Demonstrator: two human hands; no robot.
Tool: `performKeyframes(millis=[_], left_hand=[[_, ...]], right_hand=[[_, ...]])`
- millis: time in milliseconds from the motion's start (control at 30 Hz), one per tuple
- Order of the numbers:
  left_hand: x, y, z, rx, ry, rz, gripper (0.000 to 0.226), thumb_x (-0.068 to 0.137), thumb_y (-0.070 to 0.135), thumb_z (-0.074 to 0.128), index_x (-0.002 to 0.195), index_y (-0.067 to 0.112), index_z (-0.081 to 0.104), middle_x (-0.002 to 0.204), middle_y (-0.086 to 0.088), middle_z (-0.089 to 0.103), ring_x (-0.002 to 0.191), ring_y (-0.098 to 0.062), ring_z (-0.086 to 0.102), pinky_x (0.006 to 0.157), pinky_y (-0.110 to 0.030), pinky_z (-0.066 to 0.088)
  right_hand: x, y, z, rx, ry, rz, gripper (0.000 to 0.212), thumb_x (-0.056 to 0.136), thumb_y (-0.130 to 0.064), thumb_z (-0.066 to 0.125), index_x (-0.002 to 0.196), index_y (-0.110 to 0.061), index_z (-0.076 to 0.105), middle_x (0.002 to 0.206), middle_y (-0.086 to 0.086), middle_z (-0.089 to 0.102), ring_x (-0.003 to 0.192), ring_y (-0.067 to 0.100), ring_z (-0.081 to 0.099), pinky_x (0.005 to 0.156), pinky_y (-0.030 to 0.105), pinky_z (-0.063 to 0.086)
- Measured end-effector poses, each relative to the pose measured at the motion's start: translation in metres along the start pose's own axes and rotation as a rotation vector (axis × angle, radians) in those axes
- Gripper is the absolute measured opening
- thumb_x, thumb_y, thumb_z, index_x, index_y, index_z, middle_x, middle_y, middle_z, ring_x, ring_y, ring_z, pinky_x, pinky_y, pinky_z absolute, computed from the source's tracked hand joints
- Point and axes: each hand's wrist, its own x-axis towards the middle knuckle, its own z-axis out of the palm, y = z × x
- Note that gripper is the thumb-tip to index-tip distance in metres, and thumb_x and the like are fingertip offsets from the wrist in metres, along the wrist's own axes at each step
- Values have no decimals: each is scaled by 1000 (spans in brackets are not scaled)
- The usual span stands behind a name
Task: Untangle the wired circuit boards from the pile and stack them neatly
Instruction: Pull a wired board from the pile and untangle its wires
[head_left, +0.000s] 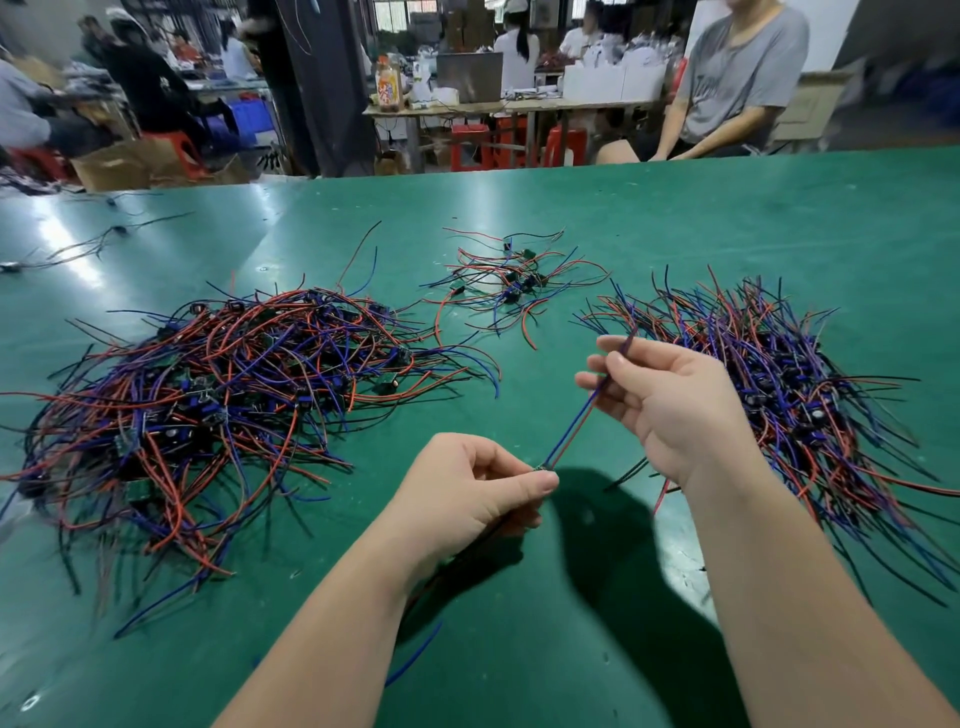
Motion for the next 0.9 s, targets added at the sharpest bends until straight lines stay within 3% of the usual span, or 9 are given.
performKeyframes(millis=[267,467,600,767,900], left_hand=[[-1,2,0,-4,-38,2,17,72,15,80,72,3,68,64,-15,69,55,-20,66,55,-26,56],[-7,7,3,-17,-87,20,30,56,28,81,69,5,68,64,-14,69,55,-20,66,53,-24,52],[-10,10,1,-21,-182,-36,16,65,25,78,68,13,69,71,-11,72,60,-18,68,56,-24,55],[-16,16,-9,-69,-406,-108,19,71,35,73,81,20,66,91,-10,75,79,-18,72,60,-22,54],[-16,23,-11,-298,-431,-72,18,76,37,68,84,24,60,97,-9,74,84,-19,73,61,-23,56]], right_hand=[[0,-3,1,110,157,-106,27,94,7,49,93,-15,64,83,10,64,55,17,69,53,23,56],[0,-6,-1,102,211,-122,14,97,-12,52,91,-6,63,68,9,63,46,15,64,45,21,51],[1,-10,-6,113,223,-134,14,91,-2,55,80,0,63,65,13,63,50,19,66,49,23,53],[-1,-5,-1,86,87,-146,17,97,-17,53,90,-10,66,59,8,67,55,18,68,50,25,54],[-1,5,9,-19,-70,9,21,101,-25,42,102,-17,61,79,10,70,64,23,70,63,33,59]])
